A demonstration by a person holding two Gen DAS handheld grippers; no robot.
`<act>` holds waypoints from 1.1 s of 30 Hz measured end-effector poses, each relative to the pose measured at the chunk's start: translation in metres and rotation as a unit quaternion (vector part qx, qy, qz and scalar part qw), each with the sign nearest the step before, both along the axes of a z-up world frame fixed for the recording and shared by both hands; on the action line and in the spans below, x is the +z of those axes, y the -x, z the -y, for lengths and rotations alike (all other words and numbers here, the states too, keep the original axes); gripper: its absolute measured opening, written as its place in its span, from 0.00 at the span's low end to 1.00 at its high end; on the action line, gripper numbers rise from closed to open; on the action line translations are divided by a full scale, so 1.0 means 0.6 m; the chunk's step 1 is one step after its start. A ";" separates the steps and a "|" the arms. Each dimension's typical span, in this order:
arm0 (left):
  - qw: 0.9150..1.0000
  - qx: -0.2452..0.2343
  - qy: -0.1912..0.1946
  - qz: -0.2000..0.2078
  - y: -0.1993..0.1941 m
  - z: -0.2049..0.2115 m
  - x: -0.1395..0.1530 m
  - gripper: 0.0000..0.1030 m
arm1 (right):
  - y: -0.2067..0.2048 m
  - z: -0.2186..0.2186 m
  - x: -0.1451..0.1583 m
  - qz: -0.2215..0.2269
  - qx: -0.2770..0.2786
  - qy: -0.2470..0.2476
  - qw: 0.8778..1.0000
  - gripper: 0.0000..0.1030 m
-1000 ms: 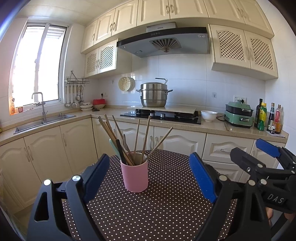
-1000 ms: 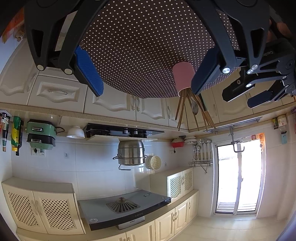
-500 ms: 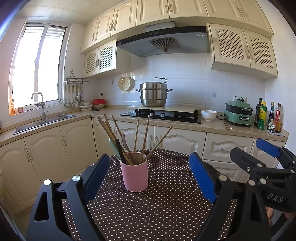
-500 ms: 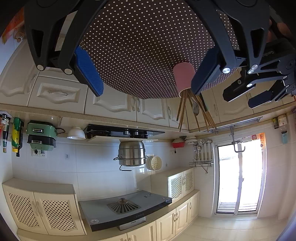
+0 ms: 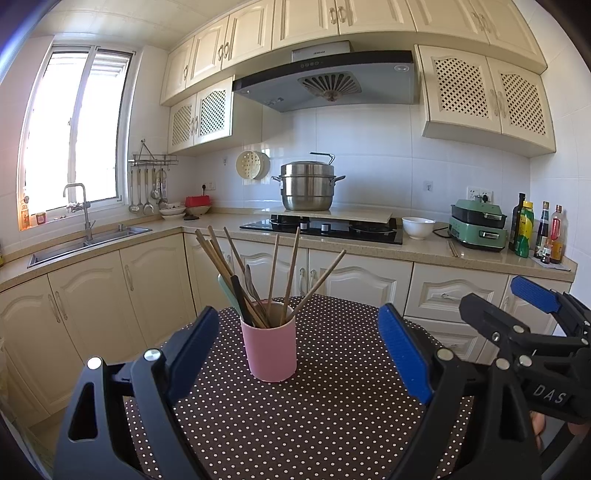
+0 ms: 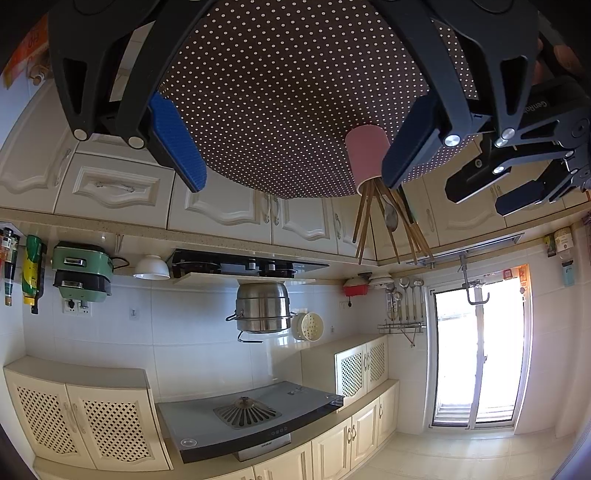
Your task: Organize utensils
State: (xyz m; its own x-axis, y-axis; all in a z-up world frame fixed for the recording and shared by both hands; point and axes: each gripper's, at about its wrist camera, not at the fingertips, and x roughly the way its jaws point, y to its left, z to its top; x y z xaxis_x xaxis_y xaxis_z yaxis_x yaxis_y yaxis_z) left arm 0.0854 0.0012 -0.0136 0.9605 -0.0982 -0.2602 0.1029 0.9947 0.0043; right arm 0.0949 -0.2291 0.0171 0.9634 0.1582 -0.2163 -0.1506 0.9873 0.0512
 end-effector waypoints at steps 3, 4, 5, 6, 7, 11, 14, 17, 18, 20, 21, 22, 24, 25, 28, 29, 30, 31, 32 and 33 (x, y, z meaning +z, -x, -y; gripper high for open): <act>1.000 0.001 0.000 -0.001 -0.001 -0.001 -0.001 0.84 | -0.002 -0.001 -0.001 -0.002 0.000 -0.001 1.000 0.91; 1.000 0.002 0.000 -0.002 -0.002 -0.002 -0.001 0.84 | -0.003 -0.002 -0.001 -0.003 0.001 -0.001 1.000 0.91; 1.000 0.002 0.000 -0.002 -0.003 -0.002 -0.001 0.84 | -0.003 -0.002 -0.001 -0.003 0.001 -0.001 1.000 0.91; 1.000 0.002 0.000 -0.002 -0.004 -0.001 0.000 0.84 | -0.004 -0.003 -0.002 -0.003 0.001 0.000 1.000 0.91; 1.000 0.002 0.000 -0.002 -0.004 -0.002 0.000 0.84 | -0.004 -0.003 -0.002 -0.003 0.001 0.000 1.000 0.91; 1.000 0.002 0.000 -0.002 -0.004 -0.004 -0.001 0.84 | -0.005 -0.004 -0.002 -0.003 0.001 0.000 1.000 0.91; 1.000 0.005 -0.002 -0.001 -0.005 -0.007 -0.001 0.84 | -0.010 -0.006 -0.003 -0.004 0.001 0.002 1.000 0.91; 1.000 0.006 -0.002 -0.002 -0.007 -0.011 -0.001 0.84 | -0.012 -0.008 -0.005 -0.005 0.002 0.003 1.000 0.91; 1.000 0.007 -0.001 -0.002 -0.008 -0.012 -0.001 0.84 | -0.012 -0.008 -0.004 -0.005 0.002 0.003 1.000 0.91; 1.000 0.007 -0.001 -0.003 -0.008 -0.015 -0.002 0.84 | -0.013 -0.008 -0.004 -0.005 0.001 0.004 1.000 0.91; 1.000 0.007 -0.001 -0.003 -0.009 -0.017 -0.002 0.84 | -0.013 -0.008 -0.004 -0.005 0.002 0.004 1.000 0.91; 1.000 0.007 -0.001 -0.003 -0.008 -0.015 -0.002 0.84 | -0.013 -0.008 -0.004 -0.005 0.002 0.004 1.000 0.91; 1.000 0.007 -0.001 -0.004 -0.011 -0.017 -0.003 0.84 | -0.015 -0.010 -0.006 -0.006 0.002 0.004 1.000 0.91; 1.000 0.007 0.000 -0.005 -0.012 -0.019 -0.003 0.84 | -0.017 -0.011 -0.006 -0.007 0.002 0.005 1.000 0.91; 1.000 0.008 0.001 -0.007 -0.016 -0.020 -0.005 0.84 | -0.020 -0.012 -0.007 -0.008 0.002 0.006 1.000 0.91; 1.000 0.008 0.001 -0.008 -0.017 -0.021 -0.006 0.84 | -0.022 -0.012 -0.008 -0.009 0.003 0.006 1.000 0.91; 1.000 0.009 0.001 -0.008 -0.018 -0.020 -0.007 0.84 | -0.023 -0.012 -0.007 -0.010 0.003 0.006 1.000 0.91; 1.000 0.009 0.001 -0.009 -0.019 -0.022 -0.007 0.84 | -0.025 -0.013 -0.007 -0.010 0.003 0.007 1.000 0.91; 1.000 0.010 0.000 -0.009 -0.020 -0.021 -0.007 0.84 | -0.026 -0.013 -0.007 -0.010 0.004 0.007 1.000 0.91; 1.000 0.010 0.000 -0.008 -0.021 -0.022 -0.007 0.84 | -0.027 -0.013 -0.007 -0.011 0.004 0.007 1.000 0.91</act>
